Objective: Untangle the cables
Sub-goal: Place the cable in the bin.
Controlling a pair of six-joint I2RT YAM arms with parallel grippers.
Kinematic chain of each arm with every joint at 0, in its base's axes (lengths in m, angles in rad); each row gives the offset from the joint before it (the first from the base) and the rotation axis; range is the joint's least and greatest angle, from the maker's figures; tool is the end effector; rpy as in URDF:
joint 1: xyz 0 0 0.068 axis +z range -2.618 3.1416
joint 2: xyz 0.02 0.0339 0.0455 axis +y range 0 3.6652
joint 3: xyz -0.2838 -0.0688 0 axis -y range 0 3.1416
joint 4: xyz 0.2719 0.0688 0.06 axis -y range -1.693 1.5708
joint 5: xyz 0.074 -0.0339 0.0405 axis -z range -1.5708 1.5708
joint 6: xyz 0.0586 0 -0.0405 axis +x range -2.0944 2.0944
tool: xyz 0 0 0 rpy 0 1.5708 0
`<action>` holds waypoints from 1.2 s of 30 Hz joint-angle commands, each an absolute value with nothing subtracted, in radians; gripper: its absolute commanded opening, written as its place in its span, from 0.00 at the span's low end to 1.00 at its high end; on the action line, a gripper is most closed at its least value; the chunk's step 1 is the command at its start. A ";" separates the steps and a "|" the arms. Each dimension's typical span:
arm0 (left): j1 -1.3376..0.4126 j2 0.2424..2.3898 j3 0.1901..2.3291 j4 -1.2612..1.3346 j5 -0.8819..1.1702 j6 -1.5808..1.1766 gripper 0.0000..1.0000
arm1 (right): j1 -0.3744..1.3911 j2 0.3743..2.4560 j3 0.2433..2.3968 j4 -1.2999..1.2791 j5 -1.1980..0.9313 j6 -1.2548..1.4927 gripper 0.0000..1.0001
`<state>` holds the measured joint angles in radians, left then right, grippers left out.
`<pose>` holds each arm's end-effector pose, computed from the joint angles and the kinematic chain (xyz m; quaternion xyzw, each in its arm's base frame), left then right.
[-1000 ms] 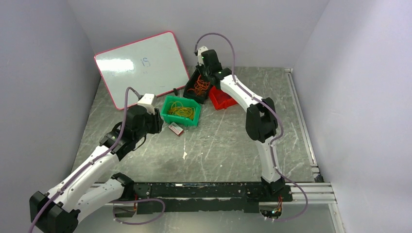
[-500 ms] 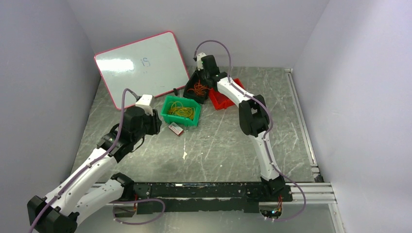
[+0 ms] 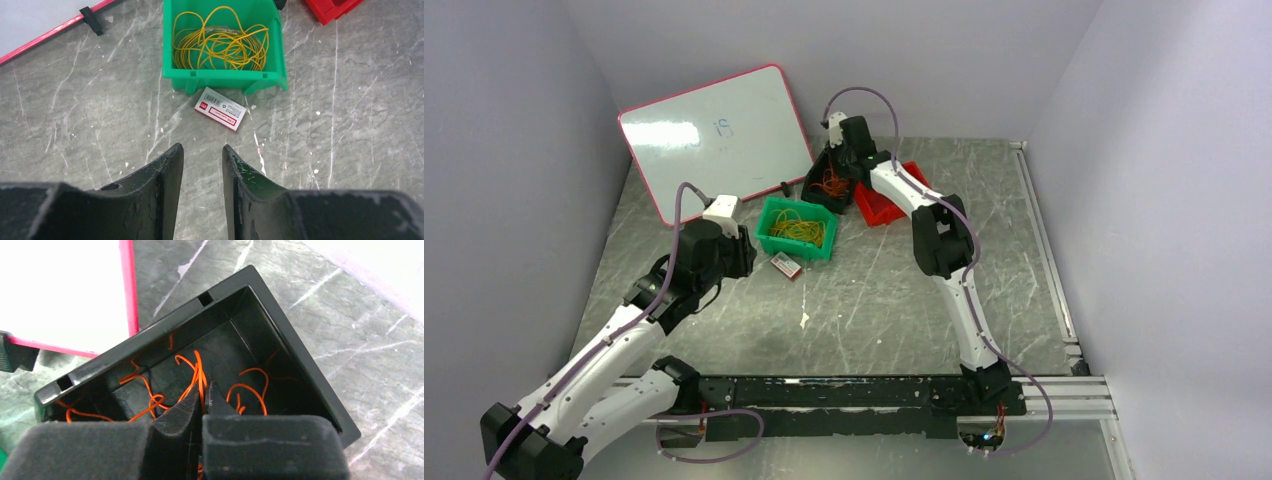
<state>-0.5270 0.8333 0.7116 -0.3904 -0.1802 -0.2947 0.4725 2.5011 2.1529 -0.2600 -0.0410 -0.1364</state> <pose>0.1964 -0.1021 0.2856 0.0545 0.8591 -0.1297 0.4921 0.5620 0.2899 0.1710 -0.2747 0.8426 0.0953 0.4533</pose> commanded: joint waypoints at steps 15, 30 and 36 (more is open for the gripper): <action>-0.520 0.822 0.725 -0.396 -0.206 -0.296 0.40 | 0.471 2.500 2.188 -0.190 -0.191 -0.108 0.00; -0.520 0.825 0.724 -0.394 -0.202 -0.297 0.40 | 0.470 2.490 2.169 -0.222 -0.069 -0.133 0.14; -0.520 0.836 0.723 -0.381 -0.191 -0.302 0.39 | 0.471 2.427 2.113 -0.193 -0.072 -0.143 0.27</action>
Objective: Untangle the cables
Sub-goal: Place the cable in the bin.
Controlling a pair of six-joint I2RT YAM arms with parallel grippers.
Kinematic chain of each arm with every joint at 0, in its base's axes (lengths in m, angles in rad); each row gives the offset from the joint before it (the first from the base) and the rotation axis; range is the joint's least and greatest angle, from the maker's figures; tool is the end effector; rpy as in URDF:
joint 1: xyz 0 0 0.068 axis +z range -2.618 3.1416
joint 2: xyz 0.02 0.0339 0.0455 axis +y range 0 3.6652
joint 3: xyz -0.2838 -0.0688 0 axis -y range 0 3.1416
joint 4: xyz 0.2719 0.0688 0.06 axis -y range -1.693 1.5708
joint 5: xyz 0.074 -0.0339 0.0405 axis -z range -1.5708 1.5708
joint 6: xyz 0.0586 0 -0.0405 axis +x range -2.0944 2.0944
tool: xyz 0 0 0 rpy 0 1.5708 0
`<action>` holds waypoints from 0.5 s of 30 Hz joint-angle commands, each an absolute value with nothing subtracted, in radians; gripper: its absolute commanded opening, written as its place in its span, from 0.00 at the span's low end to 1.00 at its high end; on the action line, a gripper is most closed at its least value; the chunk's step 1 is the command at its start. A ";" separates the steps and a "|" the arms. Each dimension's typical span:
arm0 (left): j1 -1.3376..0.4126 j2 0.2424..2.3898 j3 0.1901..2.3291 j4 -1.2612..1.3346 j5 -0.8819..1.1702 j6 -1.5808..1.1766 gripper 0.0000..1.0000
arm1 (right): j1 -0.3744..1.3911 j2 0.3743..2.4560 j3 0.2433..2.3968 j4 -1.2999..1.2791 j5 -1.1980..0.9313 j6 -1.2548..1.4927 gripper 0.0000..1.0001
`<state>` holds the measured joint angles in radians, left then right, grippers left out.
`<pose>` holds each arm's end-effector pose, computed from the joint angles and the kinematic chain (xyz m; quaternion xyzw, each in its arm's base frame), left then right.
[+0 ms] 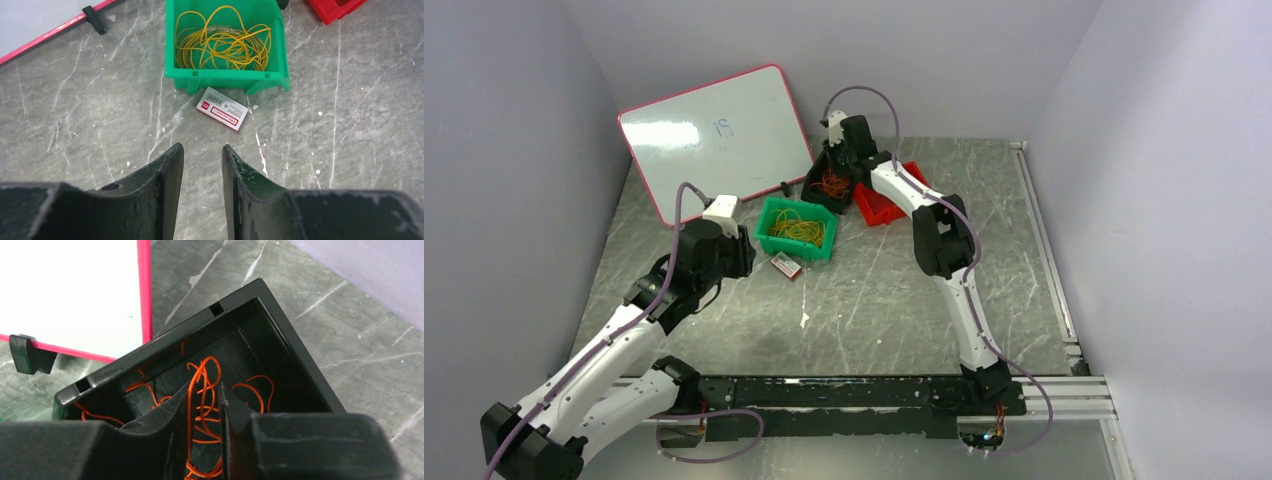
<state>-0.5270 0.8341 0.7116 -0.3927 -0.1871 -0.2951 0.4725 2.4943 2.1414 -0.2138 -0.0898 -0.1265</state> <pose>0.1965 -0.1017 0.2852 0.0528 0.8598 -0.1264 0.4919 0.5621 0.2932 0.1759 -0.2790 0.8304 0.1215 0.4668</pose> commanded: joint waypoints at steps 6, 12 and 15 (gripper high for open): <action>-0.520 0.843 0.729 -0.375 -0.183 -0.304 0.39 | 0.471 2.367 2.118 -0.196 -0.089 -0.147 0.43; -0.520 0.846 0.732 -0.368 -0.180 -0.305 0.39 | 0.471 2.268 2.067 -0.165 -0.065 -0.140 0.54; -0.520 0.848 0.736 -0.364 -0.177 -0.308 0.39 | 0.471 2.216 2.025 -0.149 -0.055 -0.135 0.58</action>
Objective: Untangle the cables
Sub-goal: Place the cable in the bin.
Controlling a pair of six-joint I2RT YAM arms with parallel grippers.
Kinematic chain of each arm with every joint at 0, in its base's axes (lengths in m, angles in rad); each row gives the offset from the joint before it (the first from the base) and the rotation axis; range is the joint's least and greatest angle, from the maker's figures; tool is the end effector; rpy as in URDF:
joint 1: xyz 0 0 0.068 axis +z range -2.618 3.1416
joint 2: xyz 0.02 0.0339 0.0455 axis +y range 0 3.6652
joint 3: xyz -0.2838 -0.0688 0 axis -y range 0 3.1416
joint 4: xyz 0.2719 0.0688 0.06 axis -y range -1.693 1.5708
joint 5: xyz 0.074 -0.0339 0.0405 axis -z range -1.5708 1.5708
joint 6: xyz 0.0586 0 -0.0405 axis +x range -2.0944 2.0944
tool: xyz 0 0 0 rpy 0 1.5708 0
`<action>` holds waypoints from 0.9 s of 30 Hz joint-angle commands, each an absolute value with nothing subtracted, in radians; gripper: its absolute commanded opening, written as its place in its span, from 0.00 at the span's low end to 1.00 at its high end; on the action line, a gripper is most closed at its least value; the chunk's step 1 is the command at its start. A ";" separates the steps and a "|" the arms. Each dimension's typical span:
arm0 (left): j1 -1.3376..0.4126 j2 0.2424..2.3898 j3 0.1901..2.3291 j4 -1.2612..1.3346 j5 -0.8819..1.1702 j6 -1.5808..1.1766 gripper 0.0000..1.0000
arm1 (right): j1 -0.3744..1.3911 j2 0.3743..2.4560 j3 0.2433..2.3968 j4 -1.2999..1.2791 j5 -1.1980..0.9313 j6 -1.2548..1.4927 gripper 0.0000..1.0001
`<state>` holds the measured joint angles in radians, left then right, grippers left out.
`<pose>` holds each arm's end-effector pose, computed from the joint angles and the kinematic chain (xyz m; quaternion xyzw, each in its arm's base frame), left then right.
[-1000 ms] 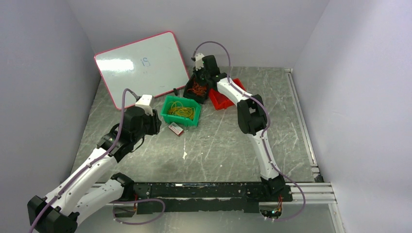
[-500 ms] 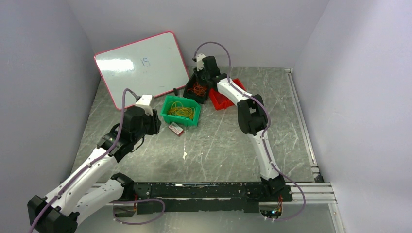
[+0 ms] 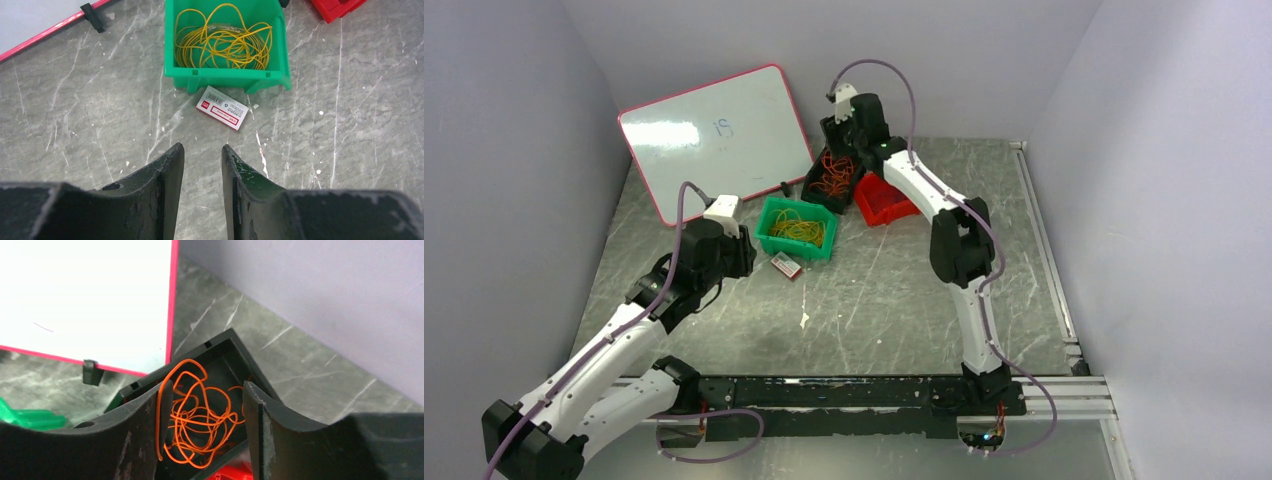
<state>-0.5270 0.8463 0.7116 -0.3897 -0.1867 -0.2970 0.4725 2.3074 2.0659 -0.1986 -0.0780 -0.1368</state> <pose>0.1985 -0.1029 0.2831 0.0527 0.8621 -0.1252 0.4882 0.5400 0.2811 0.2605 -0.2730 0.7986 0.1219 0.5223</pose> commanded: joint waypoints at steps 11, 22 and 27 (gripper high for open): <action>-0.520 0.837 0.728 -0.367 -0.169 -0.324 0.38 | 0.471 2.230 1.992 -0.202 -0.033 -0.153 0.60; -0.519 0.834 0.724 -0.375 -0.173 -0.328 0.38 | 0.467 2.321 2.039 -0.344 -0.017 -0.134 0.63; -0.519 0.842 0.724 -0.367 -0.167 -0.326 0.38 | 0.460 2.279 2.007 -0.332 -0.080 -0.136 0.65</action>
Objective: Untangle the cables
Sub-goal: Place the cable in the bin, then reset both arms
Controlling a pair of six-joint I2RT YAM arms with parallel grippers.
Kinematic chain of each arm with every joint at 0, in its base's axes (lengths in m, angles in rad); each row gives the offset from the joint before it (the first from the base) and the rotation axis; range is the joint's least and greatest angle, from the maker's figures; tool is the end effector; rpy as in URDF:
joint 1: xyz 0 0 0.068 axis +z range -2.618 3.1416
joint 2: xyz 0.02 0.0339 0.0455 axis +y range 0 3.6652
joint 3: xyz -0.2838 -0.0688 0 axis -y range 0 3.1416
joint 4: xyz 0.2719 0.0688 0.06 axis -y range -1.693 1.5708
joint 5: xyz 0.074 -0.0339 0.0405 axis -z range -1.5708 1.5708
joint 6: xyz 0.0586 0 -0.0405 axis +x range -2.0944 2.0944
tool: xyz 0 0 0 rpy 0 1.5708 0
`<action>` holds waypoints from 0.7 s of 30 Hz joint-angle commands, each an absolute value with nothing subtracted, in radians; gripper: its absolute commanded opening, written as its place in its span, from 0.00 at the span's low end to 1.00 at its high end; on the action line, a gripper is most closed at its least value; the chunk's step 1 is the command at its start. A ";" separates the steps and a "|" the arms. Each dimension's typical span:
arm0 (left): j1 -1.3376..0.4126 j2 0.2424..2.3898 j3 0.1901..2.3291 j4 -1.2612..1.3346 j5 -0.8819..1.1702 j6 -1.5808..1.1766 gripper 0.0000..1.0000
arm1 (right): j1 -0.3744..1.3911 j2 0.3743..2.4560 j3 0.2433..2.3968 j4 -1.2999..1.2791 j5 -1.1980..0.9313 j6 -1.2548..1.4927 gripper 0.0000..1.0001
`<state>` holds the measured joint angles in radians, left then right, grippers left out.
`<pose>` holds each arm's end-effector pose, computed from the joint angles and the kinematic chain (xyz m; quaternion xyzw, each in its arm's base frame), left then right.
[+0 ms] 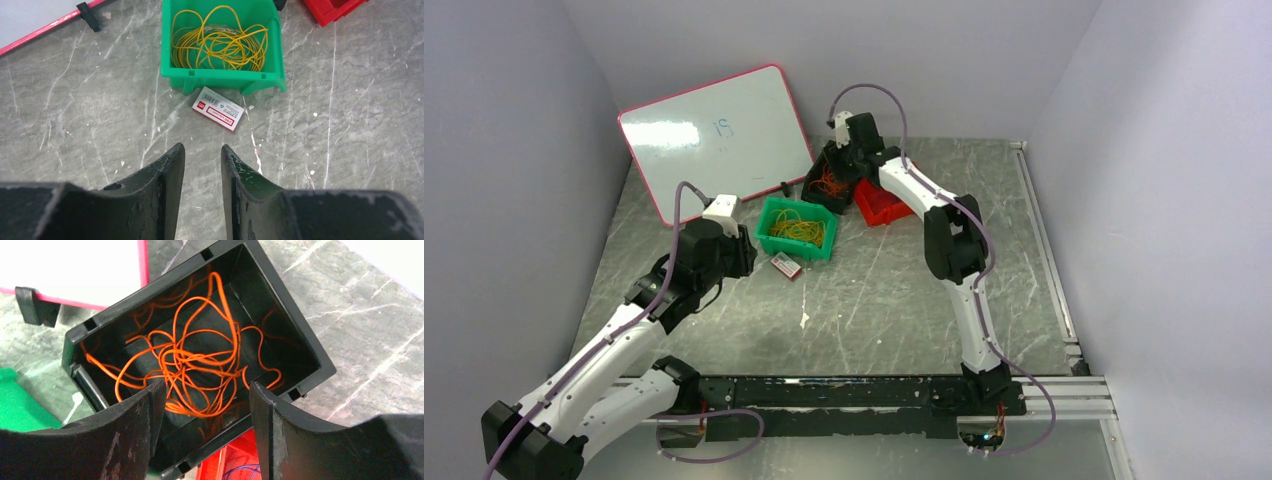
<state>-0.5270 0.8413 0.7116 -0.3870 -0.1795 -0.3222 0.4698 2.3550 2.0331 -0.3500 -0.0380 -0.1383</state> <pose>0.1977 -0.1030 0.2844 0.0431 0.8609 -0.1358 0.4884 0.5350 0.2741 0.2028 -0.2775 0.8567 0.0885 0.4256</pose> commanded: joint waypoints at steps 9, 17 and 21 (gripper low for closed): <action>-0.519 0.837 0.716 -0.364 -0.167 -0.331 0.38 | 0.459 2.187 1.951 -0.283 -0.113 -0.130 0.68; -0.520 0.826 0.714 -0.348 -0.149 -0.319 0.39 | 0.459 1.991 1.700 -0.067 -0.061 -0.047 0.69; -0.520 0.803 0.705 -0.323 -0.146 -0.317 0.40 | 0.459 1.883 1.587 0.042 -0.118 0.042 0.77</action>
